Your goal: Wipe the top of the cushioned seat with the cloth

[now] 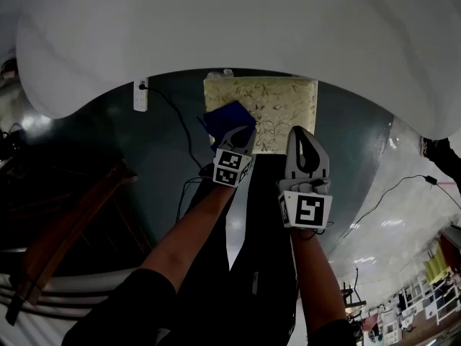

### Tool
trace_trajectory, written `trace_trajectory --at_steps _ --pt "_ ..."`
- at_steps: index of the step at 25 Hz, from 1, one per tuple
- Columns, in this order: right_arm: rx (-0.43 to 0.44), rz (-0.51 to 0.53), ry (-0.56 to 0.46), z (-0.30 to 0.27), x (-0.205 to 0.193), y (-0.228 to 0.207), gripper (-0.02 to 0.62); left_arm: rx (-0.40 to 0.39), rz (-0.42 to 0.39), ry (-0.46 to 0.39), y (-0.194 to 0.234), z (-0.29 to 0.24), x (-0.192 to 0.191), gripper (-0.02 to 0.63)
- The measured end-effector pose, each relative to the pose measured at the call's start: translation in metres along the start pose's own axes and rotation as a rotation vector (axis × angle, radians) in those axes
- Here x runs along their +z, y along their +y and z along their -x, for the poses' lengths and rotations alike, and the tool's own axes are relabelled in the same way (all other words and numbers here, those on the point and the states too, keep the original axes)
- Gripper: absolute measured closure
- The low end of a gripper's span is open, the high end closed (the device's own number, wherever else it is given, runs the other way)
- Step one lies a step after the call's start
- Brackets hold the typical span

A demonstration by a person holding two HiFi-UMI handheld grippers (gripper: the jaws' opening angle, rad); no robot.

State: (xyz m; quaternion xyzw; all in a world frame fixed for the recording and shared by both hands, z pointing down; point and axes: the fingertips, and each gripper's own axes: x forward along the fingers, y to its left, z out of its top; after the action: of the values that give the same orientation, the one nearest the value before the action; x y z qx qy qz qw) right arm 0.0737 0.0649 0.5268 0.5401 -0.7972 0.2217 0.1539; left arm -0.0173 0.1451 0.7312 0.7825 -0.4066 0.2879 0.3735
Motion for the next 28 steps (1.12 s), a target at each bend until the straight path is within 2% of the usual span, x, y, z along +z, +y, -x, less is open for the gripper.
trace_trajectory --at_steps 15,19,28 --pt "-0.068 -0.027 -0.009 0.019 -0.005 -0.047 0.557 -0.017 -0.013 0.007 -0.027 -0.017 0.009 0.571" --pt "-0.089 -0.029 -0.007 0.024 -0.007 -0.060 0.557 -0.042 0.006 0.011 -0.037 -0.023 0.012 0.571" --pt "-0.109 -0.055 -0.002 0.031 -0.017 -0.073 0.557 -0.086 -0.016 0.032 -0.056 -0.034 0.015 0.570"
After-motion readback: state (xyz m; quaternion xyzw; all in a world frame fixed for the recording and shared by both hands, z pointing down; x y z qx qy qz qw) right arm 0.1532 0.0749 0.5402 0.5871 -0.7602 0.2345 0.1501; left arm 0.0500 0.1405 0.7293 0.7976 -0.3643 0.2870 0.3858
